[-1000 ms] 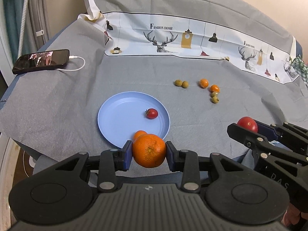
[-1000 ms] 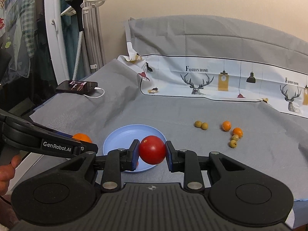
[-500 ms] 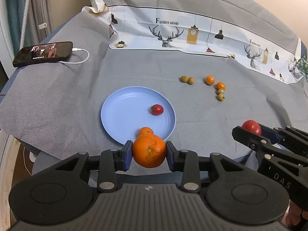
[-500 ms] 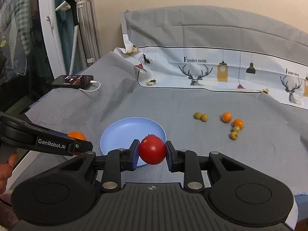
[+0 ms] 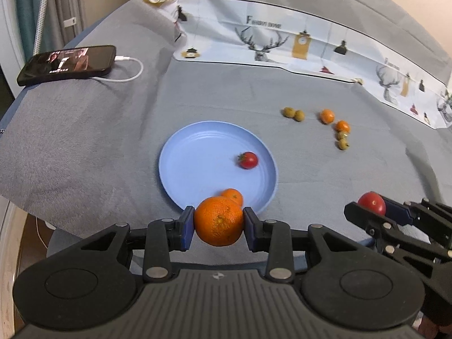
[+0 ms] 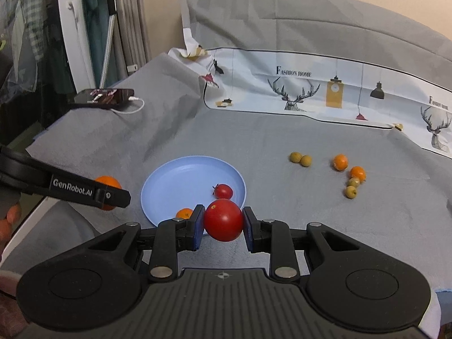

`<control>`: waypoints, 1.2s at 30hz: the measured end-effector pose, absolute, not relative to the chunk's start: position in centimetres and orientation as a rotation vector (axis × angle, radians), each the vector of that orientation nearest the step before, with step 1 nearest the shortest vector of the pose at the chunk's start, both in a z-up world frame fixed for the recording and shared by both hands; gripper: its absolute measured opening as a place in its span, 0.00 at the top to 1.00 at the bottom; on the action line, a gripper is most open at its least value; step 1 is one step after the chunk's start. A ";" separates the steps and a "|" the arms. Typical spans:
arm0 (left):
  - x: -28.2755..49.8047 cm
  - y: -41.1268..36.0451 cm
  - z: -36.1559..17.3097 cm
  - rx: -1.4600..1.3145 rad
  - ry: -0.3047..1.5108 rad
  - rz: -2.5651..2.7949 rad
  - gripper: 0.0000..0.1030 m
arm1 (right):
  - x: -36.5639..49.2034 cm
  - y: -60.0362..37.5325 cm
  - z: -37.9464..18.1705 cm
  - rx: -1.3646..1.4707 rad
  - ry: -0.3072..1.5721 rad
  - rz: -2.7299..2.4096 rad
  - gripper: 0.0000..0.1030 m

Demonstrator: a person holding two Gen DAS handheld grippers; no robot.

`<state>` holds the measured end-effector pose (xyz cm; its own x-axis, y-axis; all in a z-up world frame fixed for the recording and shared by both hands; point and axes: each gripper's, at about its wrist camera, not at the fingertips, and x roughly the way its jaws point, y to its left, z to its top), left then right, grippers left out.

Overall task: Organize fruits
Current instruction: 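Lower both held fruits onto the blue plate and open both tools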

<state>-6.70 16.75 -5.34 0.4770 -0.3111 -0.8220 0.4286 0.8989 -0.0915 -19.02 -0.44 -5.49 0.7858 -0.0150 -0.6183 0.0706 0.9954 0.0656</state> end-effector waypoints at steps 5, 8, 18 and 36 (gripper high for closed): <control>-4.3 16.6 -6.2 0.135 0.981 -0.424 0.61 | -16.4 -0.2 -6.6 0.083 0.692 -0.040 0.71; -2.6 16.1 -7.2 0.140 0.996 -0.412 0.61 | -14.7 -0.2 -7.2 0.087 0.710 -0.039 0.71; 2.4 14.5 -10.9 0.166 1.055 -0.396 0.61 | -9.0 0.3 -10.2 0.051 0.802 -0.010 0.71; 4.8 13.3 -11.5 0.270 0.915 -0.343 0.00 | -3.3 1.8 -13.0 -0.050 0.882 0.062 0.20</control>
